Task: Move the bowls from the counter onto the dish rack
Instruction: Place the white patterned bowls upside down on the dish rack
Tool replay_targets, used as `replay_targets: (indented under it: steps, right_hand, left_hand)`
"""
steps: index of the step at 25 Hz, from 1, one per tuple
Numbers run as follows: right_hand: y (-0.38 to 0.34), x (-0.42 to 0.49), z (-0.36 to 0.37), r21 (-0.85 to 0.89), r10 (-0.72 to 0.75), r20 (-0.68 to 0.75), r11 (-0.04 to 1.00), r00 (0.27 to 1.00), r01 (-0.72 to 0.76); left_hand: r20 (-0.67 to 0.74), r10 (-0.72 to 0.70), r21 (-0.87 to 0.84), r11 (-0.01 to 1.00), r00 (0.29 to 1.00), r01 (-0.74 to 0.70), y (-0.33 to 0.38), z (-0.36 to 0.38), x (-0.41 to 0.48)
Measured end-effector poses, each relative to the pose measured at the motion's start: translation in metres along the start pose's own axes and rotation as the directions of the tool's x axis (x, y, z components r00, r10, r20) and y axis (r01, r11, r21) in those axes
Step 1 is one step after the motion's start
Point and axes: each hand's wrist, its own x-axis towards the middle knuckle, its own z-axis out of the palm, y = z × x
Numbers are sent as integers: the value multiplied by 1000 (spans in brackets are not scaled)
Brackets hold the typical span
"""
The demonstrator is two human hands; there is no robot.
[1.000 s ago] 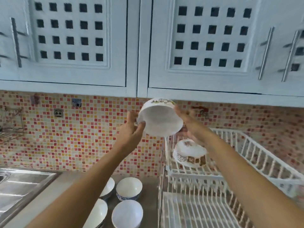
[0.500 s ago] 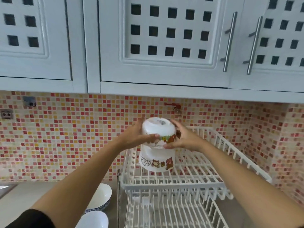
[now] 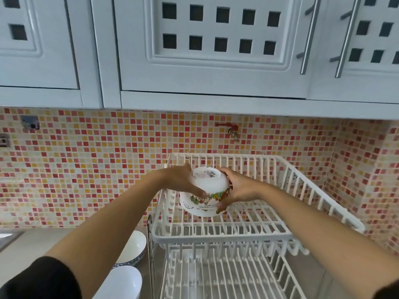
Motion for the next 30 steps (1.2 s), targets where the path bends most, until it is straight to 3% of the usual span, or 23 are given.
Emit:
replay_targets:
  steps: [5,8,12,15,17,19,23,27,30]
  right_hand:
    - [-6,-4,-2,-37,17,36,999,999,-16]
    - [-23,-12,-10,-84,-12,-5,996,1000,11]
    - [-81,-16,-2,-145,-143,-218,983,965,113]
    - [-139,-11,28,-136,-288,-385,957,877,255]
    - [-178,-7,59,-72,-308,-466,947,830,312]
    - [-209,-1,95,12,-260,-475,953,840,302]
    - [-236,11,167,165,-82,-359,975,930,150]
    - [-211,24,238,229,90,-216,973,972,-39]
    - [-175,31,283,222,252,-148,951,956,-216]
  left_hand:
    - [-1,37,100,994,999,-37,1,2,0]
    - [-109,110,106,989,988,-98,1,-12,-14]
    - [-292,167,162,979,942,-124,-22,-41,-53]
    - [-374,70,61,997,925,-50,-56,-50,-86]
    - [-414,-22,-41,999,910,6,-86,-48,-108]
    - [-415,-122,-111,990,902,83,-116,-39,-126]
    - [-366,-261,-183,961,893,206,-159,-4,-158]
    - [-252,-342,-217,932,905,292,-192,46,-178]
    - [-112,-421,-199,897,900,395,-215,90,-173]
